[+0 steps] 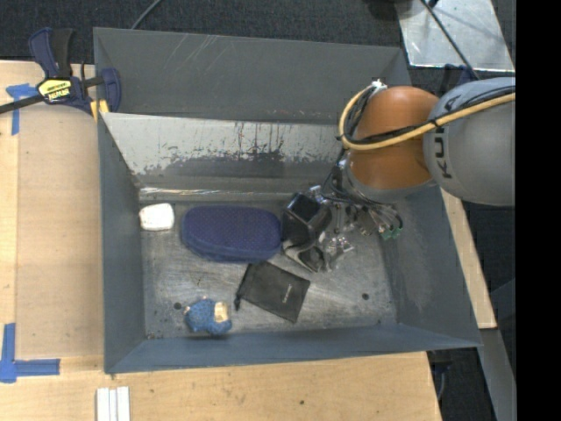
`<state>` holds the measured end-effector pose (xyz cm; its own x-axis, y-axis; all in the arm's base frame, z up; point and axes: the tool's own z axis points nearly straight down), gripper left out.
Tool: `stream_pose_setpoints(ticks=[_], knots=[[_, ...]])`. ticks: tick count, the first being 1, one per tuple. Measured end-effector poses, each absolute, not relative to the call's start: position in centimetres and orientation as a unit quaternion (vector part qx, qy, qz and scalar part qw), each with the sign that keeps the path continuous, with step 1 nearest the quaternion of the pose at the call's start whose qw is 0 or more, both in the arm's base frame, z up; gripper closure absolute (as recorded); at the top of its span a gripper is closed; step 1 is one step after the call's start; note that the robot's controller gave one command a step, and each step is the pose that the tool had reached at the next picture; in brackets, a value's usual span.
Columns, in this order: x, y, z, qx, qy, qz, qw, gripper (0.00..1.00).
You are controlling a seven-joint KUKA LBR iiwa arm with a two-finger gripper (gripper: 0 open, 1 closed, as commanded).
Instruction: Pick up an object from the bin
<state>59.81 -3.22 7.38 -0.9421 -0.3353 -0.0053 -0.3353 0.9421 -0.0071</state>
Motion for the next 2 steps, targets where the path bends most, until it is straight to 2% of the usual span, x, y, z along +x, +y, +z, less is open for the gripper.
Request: stream_pose_setpoints(ticks=[1, 2], knots=[[60.3, -3.1, 7.8, -0.170, 0.985, -0.003, 0.013, 1.00], [61.0, -1.7, 7.8, -0.106, 0.994, -0.005, 0.007, 1.00]])
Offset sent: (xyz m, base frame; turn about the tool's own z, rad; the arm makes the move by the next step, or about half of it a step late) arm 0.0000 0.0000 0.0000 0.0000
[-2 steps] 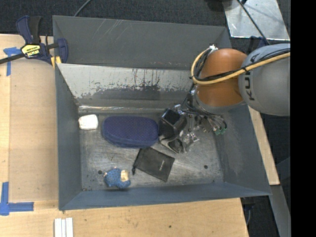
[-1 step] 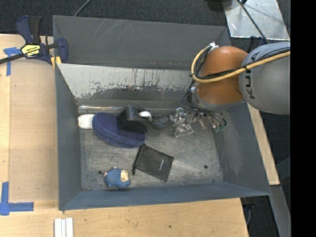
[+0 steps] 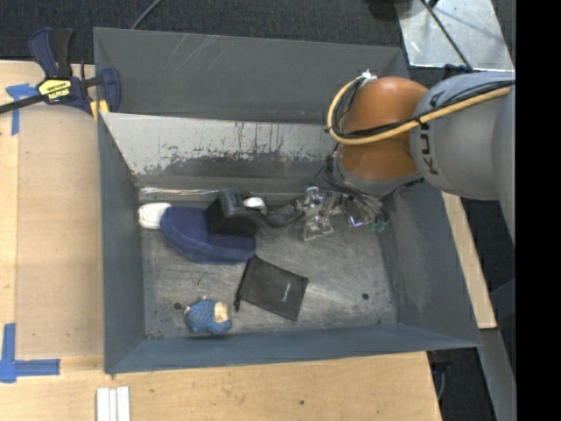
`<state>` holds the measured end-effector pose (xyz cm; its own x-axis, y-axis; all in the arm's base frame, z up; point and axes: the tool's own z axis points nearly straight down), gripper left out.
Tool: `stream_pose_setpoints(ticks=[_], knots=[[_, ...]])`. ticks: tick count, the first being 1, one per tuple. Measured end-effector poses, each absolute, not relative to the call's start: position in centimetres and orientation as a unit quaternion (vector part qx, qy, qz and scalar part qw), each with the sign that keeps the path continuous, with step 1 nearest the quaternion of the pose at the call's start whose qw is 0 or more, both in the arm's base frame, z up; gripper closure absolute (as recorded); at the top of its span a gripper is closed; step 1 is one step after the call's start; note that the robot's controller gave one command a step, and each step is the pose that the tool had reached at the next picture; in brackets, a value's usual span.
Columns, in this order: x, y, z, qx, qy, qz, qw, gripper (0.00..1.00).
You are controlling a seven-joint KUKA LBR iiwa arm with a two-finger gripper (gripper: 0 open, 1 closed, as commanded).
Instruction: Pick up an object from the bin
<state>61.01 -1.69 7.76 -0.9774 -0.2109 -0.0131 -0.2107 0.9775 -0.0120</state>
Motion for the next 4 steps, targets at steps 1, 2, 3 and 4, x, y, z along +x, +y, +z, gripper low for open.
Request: stream_pose_setpoints(ticks=[1, 2, 3, 4], knots=[[60.5, -1.3, 25.8, -0.146, 0.989, -0.001, 0.007, 1.00], [60.0, -1.7, 15.7, -0.251, 0.968, 0.001, -0.001, 1.00], [60.1, -1.7, 16.0, -0.251, 0.968, 0.000, 0.002, 0.00], [54.1, 0.0, 20.2, -0.313, 0.950, 0.000, 0.001, 0.00]])
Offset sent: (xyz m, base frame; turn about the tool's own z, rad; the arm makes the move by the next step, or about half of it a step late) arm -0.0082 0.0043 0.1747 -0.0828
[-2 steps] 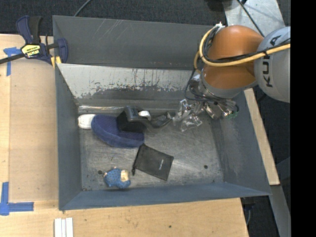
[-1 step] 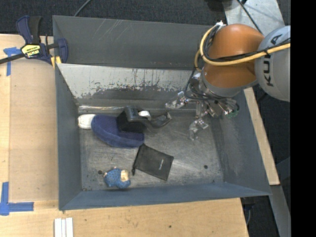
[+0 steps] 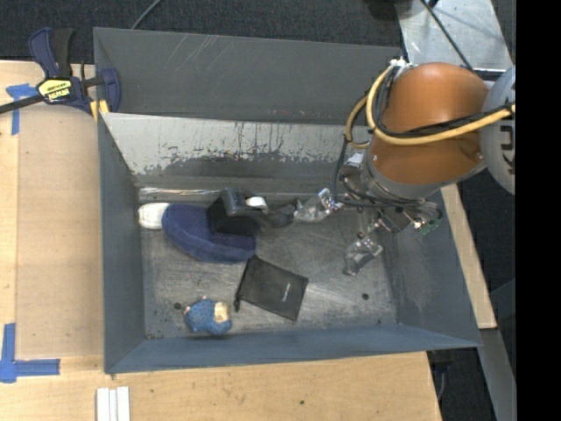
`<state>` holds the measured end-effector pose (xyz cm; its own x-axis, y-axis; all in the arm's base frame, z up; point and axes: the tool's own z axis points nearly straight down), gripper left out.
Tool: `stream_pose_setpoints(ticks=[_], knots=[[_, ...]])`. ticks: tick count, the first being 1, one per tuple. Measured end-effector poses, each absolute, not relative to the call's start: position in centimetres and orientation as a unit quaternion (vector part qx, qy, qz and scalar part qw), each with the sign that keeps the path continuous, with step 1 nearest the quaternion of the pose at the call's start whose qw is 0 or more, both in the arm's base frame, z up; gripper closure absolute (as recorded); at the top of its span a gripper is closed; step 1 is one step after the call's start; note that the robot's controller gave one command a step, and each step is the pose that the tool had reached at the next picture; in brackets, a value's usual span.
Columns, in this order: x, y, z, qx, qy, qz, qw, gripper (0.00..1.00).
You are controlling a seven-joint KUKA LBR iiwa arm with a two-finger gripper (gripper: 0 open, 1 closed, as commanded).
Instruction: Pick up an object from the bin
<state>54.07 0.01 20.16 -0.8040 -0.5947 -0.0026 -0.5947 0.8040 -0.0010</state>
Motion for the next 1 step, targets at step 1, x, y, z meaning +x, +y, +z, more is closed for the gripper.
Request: stream_pose_setpoints(ticks=[1], knots=[[59.82, 5.68, 7.73, -0.415, 0.910, -0.001, -0.001, 0.00]])
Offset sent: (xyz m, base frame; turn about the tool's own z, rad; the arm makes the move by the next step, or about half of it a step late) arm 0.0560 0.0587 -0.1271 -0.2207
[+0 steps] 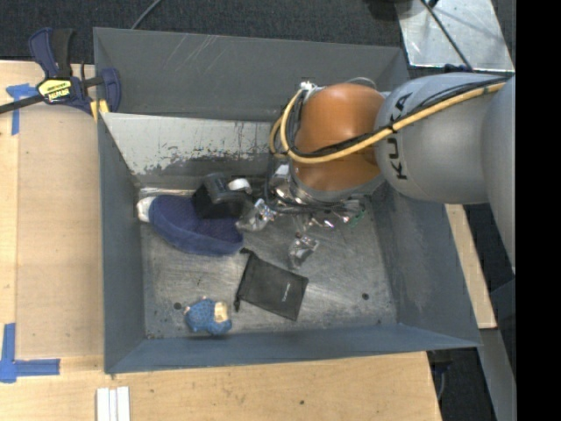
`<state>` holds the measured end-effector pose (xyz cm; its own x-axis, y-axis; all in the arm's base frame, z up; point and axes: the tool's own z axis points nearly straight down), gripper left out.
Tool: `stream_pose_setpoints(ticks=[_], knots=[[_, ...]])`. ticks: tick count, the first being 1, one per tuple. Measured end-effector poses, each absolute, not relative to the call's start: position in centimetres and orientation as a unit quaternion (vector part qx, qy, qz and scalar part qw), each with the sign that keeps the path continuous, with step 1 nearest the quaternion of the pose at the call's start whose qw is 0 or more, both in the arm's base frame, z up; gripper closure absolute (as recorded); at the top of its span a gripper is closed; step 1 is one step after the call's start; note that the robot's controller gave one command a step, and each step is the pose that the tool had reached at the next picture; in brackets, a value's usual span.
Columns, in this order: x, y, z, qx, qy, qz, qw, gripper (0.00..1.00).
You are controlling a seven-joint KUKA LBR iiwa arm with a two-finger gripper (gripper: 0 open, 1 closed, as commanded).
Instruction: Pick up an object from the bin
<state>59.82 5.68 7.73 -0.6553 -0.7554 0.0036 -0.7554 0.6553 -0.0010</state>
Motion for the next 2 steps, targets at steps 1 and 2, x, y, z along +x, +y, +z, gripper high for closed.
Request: stream_pose_setpoints(ticks=[1, 2], knots=[[56.7, -1.0, 12.3, 0.453, -0.891, 0.002, -0.001, 0.00], [60.8, -6.9, 13.7, 0.582, -0.813, 0.003, -0.002, 0.00]])
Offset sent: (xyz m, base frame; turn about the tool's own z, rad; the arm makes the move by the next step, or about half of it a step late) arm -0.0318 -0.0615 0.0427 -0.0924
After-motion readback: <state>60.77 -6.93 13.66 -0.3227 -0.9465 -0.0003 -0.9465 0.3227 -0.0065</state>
